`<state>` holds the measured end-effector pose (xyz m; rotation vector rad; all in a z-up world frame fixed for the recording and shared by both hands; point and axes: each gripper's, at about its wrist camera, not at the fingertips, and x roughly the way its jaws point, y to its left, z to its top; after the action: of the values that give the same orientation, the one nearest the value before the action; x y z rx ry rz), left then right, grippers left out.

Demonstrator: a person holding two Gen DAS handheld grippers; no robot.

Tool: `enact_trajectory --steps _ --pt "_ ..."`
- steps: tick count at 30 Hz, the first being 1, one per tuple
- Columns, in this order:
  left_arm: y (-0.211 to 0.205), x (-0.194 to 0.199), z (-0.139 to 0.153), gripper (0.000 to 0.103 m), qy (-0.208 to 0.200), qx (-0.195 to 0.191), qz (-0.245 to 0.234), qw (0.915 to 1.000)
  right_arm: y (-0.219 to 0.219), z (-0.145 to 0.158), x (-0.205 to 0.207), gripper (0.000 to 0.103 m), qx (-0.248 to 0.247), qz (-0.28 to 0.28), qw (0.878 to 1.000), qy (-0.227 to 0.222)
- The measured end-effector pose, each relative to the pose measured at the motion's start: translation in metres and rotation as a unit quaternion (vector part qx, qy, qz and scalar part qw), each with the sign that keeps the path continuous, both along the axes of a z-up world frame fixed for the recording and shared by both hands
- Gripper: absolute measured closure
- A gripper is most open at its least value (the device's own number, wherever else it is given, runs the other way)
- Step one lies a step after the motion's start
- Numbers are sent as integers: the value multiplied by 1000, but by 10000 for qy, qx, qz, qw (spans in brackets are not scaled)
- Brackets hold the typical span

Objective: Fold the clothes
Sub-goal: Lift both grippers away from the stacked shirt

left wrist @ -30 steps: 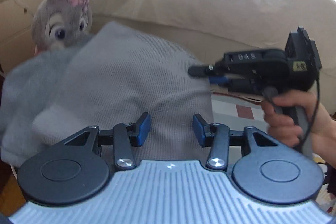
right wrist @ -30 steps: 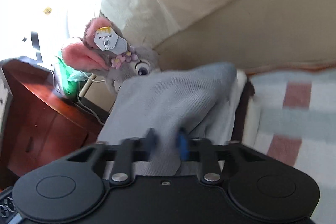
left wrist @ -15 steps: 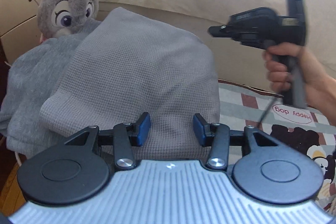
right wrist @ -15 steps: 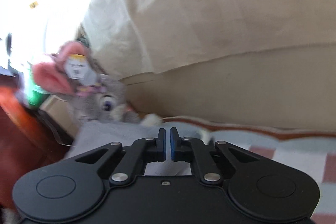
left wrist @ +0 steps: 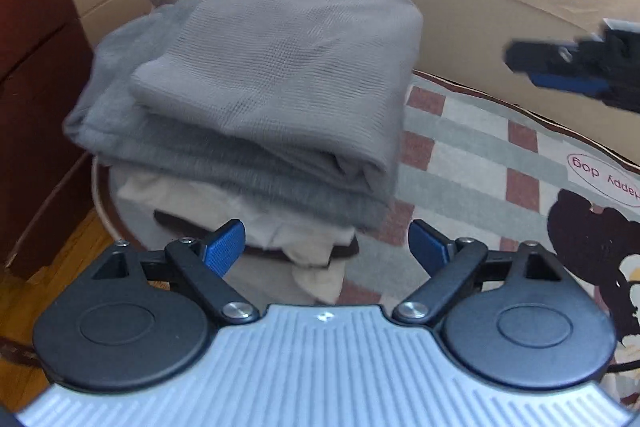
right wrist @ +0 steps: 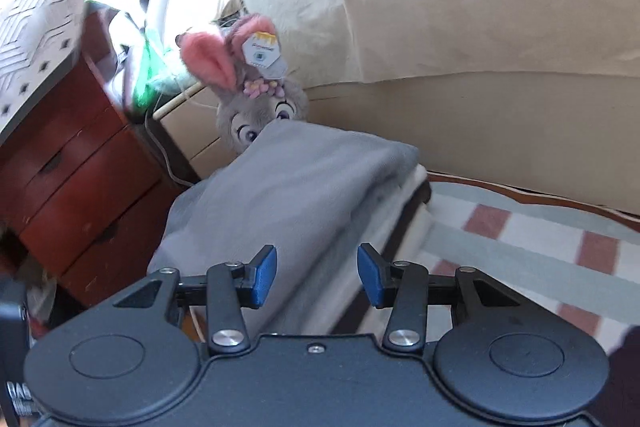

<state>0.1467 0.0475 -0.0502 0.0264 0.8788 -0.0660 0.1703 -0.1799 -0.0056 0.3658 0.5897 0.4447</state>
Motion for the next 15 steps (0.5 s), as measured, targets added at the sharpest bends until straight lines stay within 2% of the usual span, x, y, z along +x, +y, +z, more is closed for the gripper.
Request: enact_trajectory --steps 2,3,5,8,11,15 --pt "-3 -18 10 12 9 -170 101 9998 -13 6 -34 40 157 123 9996 -183" --pt "-6 -27 15 9 7 -253 109 9996 -18 9 -47 39 163 138 9995 -211" --pt "-15 -42 21 5 -15 -278 126 9995 -27 11 -73 39 8 133 9997 -192" --pt "-40 -61 24 2 -165 -74 317 9993 -41 9 -108 39 -201 201 9995 -101" --pt "-68 -75 21 0 70 -29 345 9994 -60 5 -136 39 -167 217 9996 -82" --pt "-98 -91 19 0 200 -101 301 9993 -81 0 -160 39 -364 72 9993 36"
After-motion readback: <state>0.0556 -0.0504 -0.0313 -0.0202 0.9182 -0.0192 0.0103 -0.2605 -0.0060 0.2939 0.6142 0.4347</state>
